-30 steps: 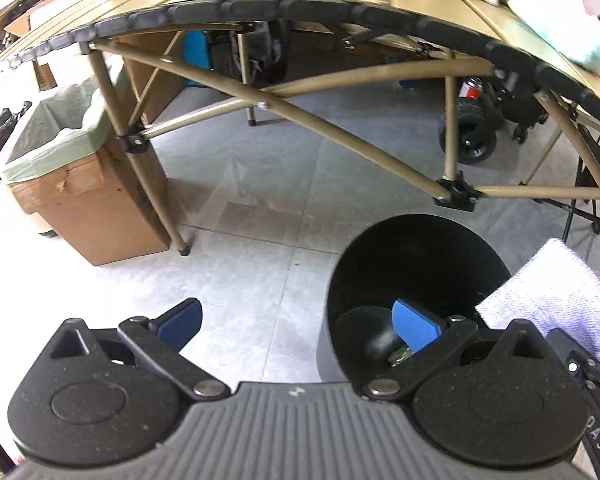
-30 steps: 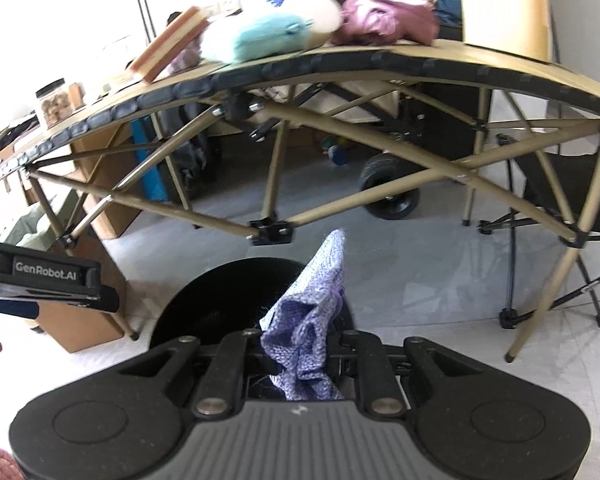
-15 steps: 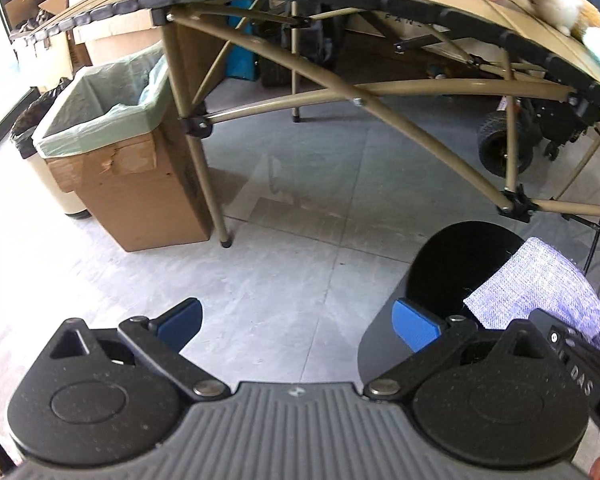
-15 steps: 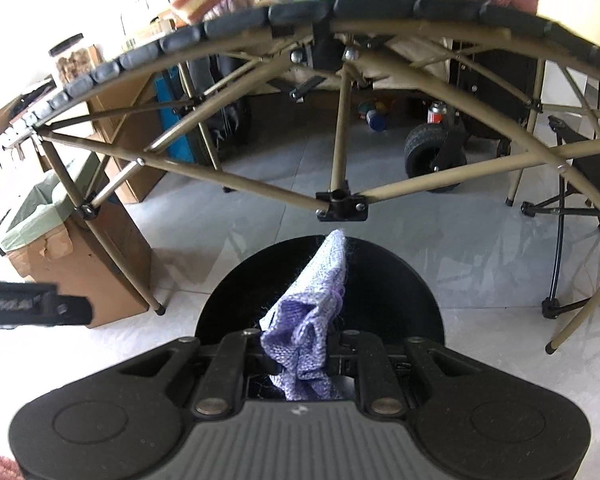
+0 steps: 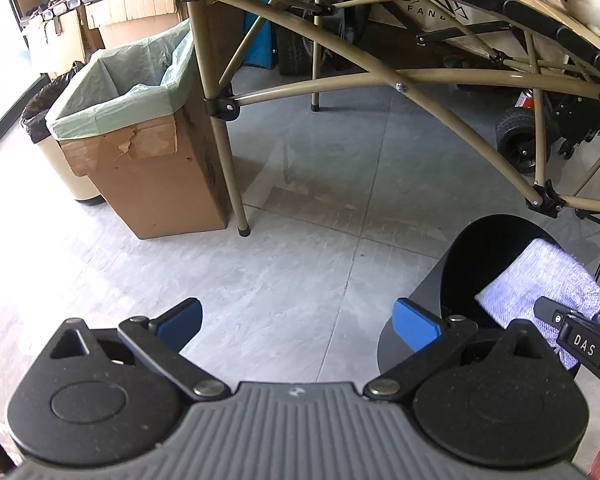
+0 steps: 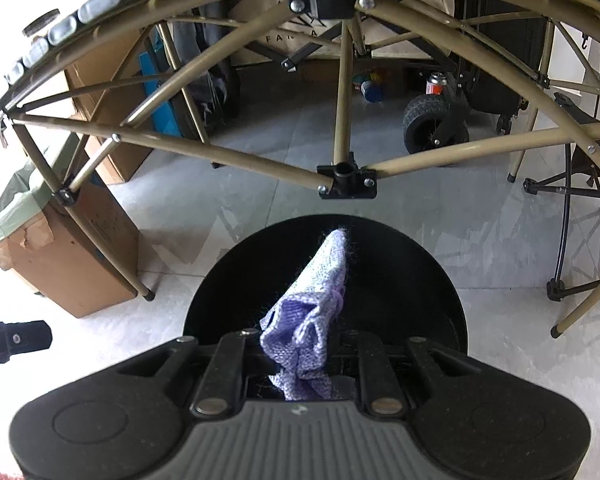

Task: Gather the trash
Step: 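Lower the lavender cloth into the bin and open the right tool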

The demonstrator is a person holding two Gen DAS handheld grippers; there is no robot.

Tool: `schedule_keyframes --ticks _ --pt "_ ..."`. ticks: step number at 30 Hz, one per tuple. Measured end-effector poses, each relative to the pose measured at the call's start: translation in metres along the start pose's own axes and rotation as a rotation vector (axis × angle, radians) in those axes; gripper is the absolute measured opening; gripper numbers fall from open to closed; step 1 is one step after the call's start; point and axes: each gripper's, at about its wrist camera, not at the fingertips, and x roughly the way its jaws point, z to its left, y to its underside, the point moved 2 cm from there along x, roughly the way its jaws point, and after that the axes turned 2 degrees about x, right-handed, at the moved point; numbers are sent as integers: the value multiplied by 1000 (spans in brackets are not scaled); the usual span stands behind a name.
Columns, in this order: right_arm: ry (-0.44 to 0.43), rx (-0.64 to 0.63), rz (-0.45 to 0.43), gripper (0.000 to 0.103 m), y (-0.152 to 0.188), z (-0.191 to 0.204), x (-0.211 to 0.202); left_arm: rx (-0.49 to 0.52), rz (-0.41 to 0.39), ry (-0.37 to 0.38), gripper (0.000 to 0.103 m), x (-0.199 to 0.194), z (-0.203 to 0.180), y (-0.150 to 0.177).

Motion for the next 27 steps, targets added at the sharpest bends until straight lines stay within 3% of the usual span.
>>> schedule_keyframes --ticks 1,2,3,4,5,6,9,27 --pt "9 -3 4 21 1 0 1 -1 0 0 103 0 0 0" --pt "18 -6 7 29 1 1 1 -1 1 0 103 0 0 0" --pt "24 -9 12 50 1 2 2 -1 1 0 103 0 0 0" --pt "33 -10 15 63 1 2 2 -1 0 0 103 0 0 0" --pt "43 -11 15 88 1 2 2 -1 1 -1 103 0 0 0" --pt "50 -16 12 98 1 2 2 -1 1 -1 103 0 1 0" --pt "51 -29 12 103 2 2 0 0 1 0 103 0 1 0" --pt "67 -50 3 103 3 -1 -3 1 -6 2 103 -1 0 1"
